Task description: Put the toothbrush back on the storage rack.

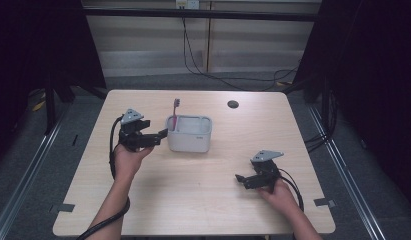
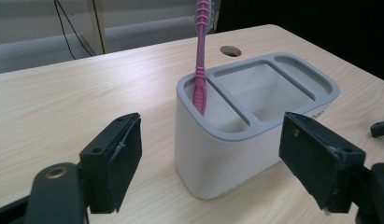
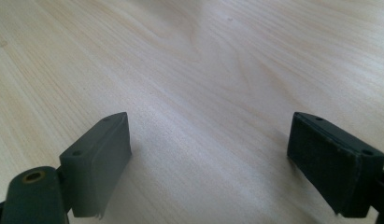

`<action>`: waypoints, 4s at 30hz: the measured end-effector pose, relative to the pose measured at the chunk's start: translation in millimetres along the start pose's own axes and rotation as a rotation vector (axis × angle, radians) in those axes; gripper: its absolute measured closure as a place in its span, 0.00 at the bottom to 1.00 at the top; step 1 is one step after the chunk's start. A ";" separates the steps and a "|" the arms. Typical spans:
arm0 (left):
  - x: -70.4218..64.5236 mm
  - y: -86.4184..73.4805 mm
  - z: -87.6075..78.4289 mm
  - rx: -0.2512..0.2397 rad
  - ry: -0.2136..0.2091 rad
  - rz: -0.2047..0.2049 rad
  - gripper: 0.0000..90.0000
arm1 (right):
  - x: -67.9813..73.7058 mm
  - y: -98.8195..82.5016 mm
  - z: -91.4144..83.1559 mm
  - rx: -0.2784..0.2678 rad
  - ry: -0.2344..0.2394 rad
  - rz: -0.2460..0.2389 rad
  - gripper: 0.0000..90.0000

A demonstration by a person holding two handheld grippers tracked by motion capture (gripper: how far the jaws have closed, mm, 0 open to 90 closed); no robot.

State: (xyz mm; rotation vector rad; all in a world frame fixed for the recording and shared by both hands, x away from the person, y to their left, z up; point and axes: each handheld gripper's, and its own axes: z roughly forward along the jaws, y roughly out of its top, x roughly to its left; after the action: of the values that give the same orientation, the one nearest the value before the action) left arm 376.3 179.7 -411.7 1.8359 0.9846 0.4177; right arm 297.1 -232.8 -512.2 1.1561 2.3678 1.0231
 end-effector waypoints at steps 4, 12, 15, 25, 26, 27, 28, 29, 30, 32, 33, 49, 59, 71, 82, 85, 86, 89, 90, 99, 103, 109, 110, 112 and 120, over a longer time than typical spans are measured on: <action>1.4 -7.5 -2.9 0.003 -0.002 -0.008 0.24 | 0.0 0.0 0.0 0.000 0.000 0.000 0.14; 6.2 -19.3 -8.1 0.019 0.003 -0.016 0.24 | 0.0 0.0 0.0 0.000 0.000 0.000 0.14; 6.4 -21.8 -9.0 0.016 0.003 -0.019 0.24 | 0.0 0.0 0.0 0.000 0.000 0.000 0.14; 7.7 -34.7 -13.5 0.028 -0.007 -0.014 0.24 | 0.0 0.0 0.0 0.000 0.001 0.000 0.14; 8.1 -36.4 -13.9 0.031 -0.006 -0.013 0.24 | 0.0 0.0 0.0 0.000 0.001 0.000 0.14; 8.6 -38.2 -14.6 0.034 -0.007 -0.011 0.24 | 0.0 0.0 0.0 0.000 0.001 0.000 0.14; 8.9 -39.7 -15.1 0.035 -0.005 -0.012 0.24 | 0.0 0.0 0.0 0.000 0.001 0.000 0.14; 9.5 -41.1 -16.0 0.039 -0.004 -0.008 0.24 | 0.0 0.0 0.0 0.000 0.000 0.000 0.14; 9.6 -42.6 -16.4 0.037 -0.005 -0.013 0.24 | 0.0 0.0 0.0 0.000 0.000 0.000 0.14; 10.2 -45.2 -17.9 0.037 -0.002 -0.015 0.24 | 0.0 0.0 0.0 0.000 0.000 0.000 0.14; 10.6 -46.3 -18.7 0.042 -0.003 -0.008 0.24 | 0.0 0.0 0.0 0.000 0.001 0.000 0.14; 15.3 -63.5 -25.5 0.068 0.013 -0.008 0.24 | 0.1 -0.1 0.0 0.000 0.000 0.001 0.14; 24.8 -75.3 -33.1 0.090 0.028 -0.024 0.24 | 0.1 -0.4 -0.3 -0.002 -0.001 -0.002 0.14; 27.7 -86.3 -36.5 0.120 0.054 0.003 0.25 | 0.0 -0.3 -0.2 -0.003 0.000 -0.002 0.14; 25.1 -92.3 -39.2 0.142 0.060 0.024 0.24 | 0.0 -0.3 -0.1 -0.003 0.000 -0.002 0.14; 24.1 -94.3 -38.4 0.166 0.065 0.052 0.24 | 0.0 -0.3 -0.2 -0.002 0.001 -0.001 0.14; 24.1 -94.5 -38.5 0.169 0.065 0.055 0.24 | -0.1 -0.3 -0.1 -0.003 0.001 -0.002 0.14; 24.2 -95.4 -38.3 0.179 0.065 0.062 0.24 | 0.1 -0.3 -0.2 -0.002 0.000 0.000 0.14; 24.3 -96.4 -37.8 0.187 0.068 0.064 0.24 | 0.0 -0.3 -0.2 -0.002 0.001 -0.001 0.14; 21.6 -101.4 -32.9 0.223 0.069 0.079 0.23 | -0.1 -0.3 -0.1 -0.004 0.001 -0.003 0.14; 21.9 -104.9 -30.0 0.253 0.071 0.096 0.23 | -0.1 -0.3 -0.1 -0.004 0.001 -0.003 0.14; 21.7 -106.3 -28.1 0.261 0.067 0.096 0.23 | -0.4 -0.3 0.1 -0.004 0.002 -0.004 0.14; 21.5 -106.3 -27.8 0.266 0.067 0.095 0.23 | -0.4 -0.3 0.1 -0.004 0.002 -0.004 0.14; 20.9 -106.6 -27.0 0.276 0.071 0.102 0.23 | -0.3 -0.2 0.0 -0.003 0.002 -0.002 0.14; 20.0 -109.7 -23.5 0.306 0.071 0.125 0.23 | -0.4 -0.2 0.1 -0.003 0.003 -0.003 0.14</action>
State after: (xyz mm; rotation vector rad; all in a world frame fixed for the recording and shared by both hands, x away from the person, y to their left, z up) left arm 324.6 231.0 -499.3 2.1791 1.0294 0.4286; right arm 297.3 -233.2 -512.4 1.1500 2.3682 1.0279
